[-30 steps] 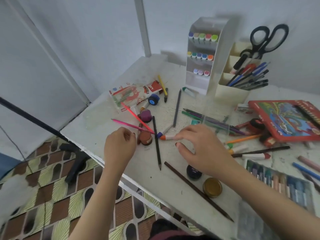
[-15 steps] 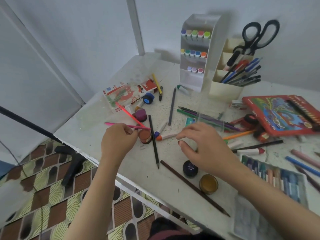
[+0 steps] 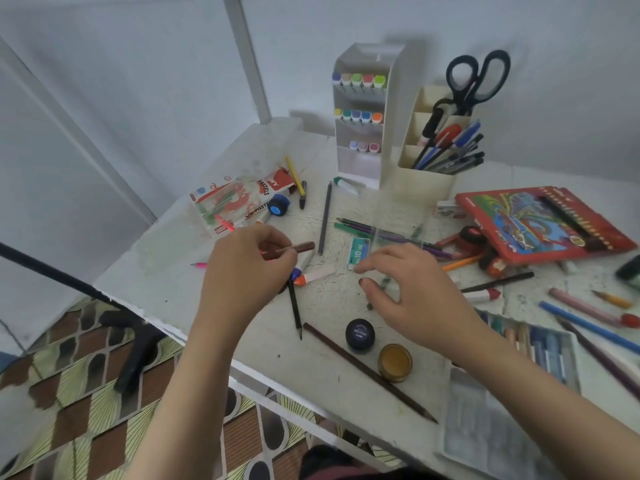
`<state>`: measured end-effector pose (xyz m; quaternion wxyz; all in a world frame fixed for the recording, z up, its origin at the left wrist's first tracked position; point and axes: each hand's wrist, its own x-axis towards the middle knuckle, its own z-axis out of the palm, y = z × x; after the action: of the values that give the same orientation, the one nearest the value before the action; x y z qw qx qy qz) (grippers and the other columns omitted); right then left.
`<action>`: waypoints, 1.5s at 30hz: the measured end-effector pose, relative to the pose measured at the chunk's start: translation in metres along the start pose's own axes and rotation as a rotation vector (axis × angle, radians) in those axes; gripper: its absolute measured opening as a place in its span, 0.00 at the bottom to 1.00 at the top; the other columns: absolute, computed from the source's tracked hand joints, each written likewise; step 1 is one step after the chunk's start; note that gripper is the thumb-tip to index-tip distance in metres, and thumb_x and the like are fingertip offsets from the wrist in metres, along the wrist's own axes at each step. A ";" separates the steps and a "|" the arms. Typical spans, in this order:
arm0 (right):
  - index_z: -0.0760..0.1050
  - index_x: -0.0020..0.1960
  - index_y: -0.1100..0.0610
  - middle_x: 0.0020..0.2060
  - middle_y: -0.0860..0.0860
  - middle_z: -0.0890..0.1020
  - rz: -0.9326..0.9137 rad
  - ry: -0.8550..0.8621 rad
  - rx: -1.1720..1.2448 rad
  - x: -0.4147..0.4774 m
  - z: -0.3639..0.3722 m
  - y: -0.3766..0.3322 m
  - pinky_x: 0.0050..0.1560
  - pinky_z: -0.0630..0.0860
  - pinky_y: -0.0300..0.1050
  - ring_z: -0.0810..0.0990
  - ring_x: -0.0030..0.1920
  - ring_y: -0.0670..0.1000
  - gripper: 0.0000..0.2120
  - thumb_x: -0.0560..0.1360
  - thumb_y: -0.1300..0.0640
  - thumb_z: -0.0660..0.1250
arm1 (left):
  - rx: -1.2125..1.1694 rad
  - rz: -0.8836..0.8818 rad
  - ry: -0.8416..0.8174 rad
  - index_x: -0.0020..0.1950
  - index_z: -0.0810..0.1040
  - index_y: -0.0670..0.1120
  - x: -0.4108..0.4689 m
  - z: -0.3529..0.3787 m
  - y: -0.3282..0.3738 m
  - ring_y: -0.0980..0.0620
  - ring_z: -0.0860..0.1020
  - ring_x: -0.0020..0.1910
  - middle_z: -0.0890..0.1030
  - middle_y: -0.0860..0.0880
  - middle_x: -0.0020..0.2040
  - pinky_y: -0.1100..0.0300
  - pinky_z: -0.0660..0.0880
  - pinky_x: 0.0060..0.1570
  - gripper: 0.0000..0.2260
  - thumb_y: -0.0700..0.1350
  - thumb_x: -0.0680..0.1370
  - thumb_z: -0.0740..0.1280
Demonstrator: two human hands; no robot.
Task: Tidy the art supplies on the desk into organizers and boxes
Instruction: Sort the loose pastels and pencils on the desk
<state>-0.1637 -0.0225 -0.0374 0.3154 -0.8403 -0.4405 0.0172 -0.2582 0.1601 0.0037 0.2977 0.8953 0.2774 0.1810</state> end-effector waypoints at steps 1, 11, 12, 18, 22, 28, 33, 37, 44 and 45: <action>0.78 0.58 0.50 0.54 0.45 0.79 0.005 0.004 0.001 -0.002 -0.002 0.001 0.61 0.66 0.45 0.72 0.57 0.46 0.12 0.76 0.53 0.64 | -0.026 0.033 -0.028 0.41 0.81 0.52 -0.001 0.002 0.005 0.67 0.76 0.37 0.78 0.60 0.36 0.73 0.67 0.34 0.05 0.42 0.70 0.69; 0.79 0.56 0.51 0.49 0.45 0.79 0.006 0.067 0.014 -0.033 -0.038 0.015 0.53 0.66 0.38 0.72 0.52 0.44 0.11 0.73 0.54 0.69 | -0.217 0.297 -0.325 0.44 0.81 0.51 -0.022 0.046 0.055 0.66 0.77 0.39 0.81 0.57 0.37 0.77 0.68 0.37 0.09 0.40 0.68 0.75; 0.80 0.53 0.51 0.47 0.45 0.79 0.011 0.073 0.020 -0.038 -0.043 0.017 0.51 0.66 0.39 0.72 0.50 0.44 0.09 0.73 0.55 0.69 | -0.243 0.307 -0.348 0.44 0.80 0.51 -0.024 0.051 0.061 0.66 0.77 0.38 0.82 0.57 0.37 0.76 0.68 0.36 0.09 0.40 0.68 0.75; 0.81 0.47 0.51 0.40 0.39 0.80 0.065 0.136 0.092 -0.068 -0.066 0.031 0.43 0.71 0.30 0.76 0.42 0.40 0.06 0.70 0.57 0.72 | -0.393 0.352 -0.464 0.46 0.80 0.49 -0.031 0.072 0.083 0.63 0.78 0.35 0.83 0.55 0.38 0.73 0.70 0.35 0.11 0.37 0.68 0.75; 0.78 0.42 0.45 0.30 0.39 0.79 0.139 0.141 0.149 -0.093 -0.079 0.036 0.38 0.68 0.27 0.76 0.34 0.37 0.04 0.69 0.53 0.71 | -0.441 0.401 -0.557 0.44 0.81 0.49 -0.042 0.090 0.098 0.60 0.78 0.33 0.83 0.55 0.37 0.72 0.70 0.34 0.10 0.35 0.68 0.74; 0.78 0.35 0.52 0.26 0.40 0.80 0.366 -0.011 0.181 -0.122 -0.089 0.044 0.29 0.67 0.32 0.76 0.28 0.41 0.06 0.70 0.57 0.71 | -0.426 0.405 -0.704 0.48 0.76 0.55 -0.059 0.119 0.108 0.59 0.78 0.33 0.83 0.58 0.35 0.72 0.68 0.34 0.17 0.36 0.68 0.74; 0.78 0.31 0.52 0.25 0.42 0.79 0.632 -0.066 0.120 -0.145 -0.093 0.045 0.27 0.70 0.36 0.76 0.25 0.41 0.07 0.67 0.53 0.69 | -0.336 0.498 -0.729 0.48 0.76 0.53 -0.072 0.140 0.114 0.63 0.77 0.39 0.83 0.57 0.40 0.73 0.67 0.38 0.12 0.40 0.69 0.73; 0.79 0.30 0.53 0.27 0.44 0.81 0.784 -0.115 0.043 -0.163 -0.091 0.041 0.33 0.77 0.44 0.78 0.29 0.44 0.08 0.65 0.50 0.67 | -0.264 0.600 -0.690 0.49 0.79 0.49 -0.075 0.147 0.117 0.64 0.77 0.43 0.82 0.57 0.42 0.74 0.69 0.43 0.09 0.40 0.71 0.72; 0.78 0.39 0.60 0.38 0.55 0.83 0.888 -0.222 -0.072 -0.174 -0.085 0.039 0.41 0.78 0.47 0.81 0.39 0.51 0.16 0.69 0.46 0.65 | -0.258 0.616 -0.675 0.46 0.76 0.56 -0.076 0.156 0.122 0.64 0.77 0.44 0.81 0.59 0.42 0.68 0.73 0.45 0.07 0.43 0.73 0.70; 0.78 0.39 0.61 0.38 0.55 0.83 0.881 -0.222 -0.084 -0.174 -0.084 0.038 0.41 0.77 0.47 0.81 0.38 0.51 0.17 0.70 0.45 0.65 | -0.262 0.613 -0.673 0.46 0.77 0.55 -0.076 0.156 0.121 0.63 0.77 0.44 0.81 0.59 0.42 0.67 0.73 0.44 0.07 0.44 0.73 0.70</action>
<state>-0.2162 -0.2122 -0.0344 0.1946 -0.9527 -0.0725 0.2219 -0.1938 -0.0346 -0.0500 0.4142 0.8998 -0.1370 -0.0063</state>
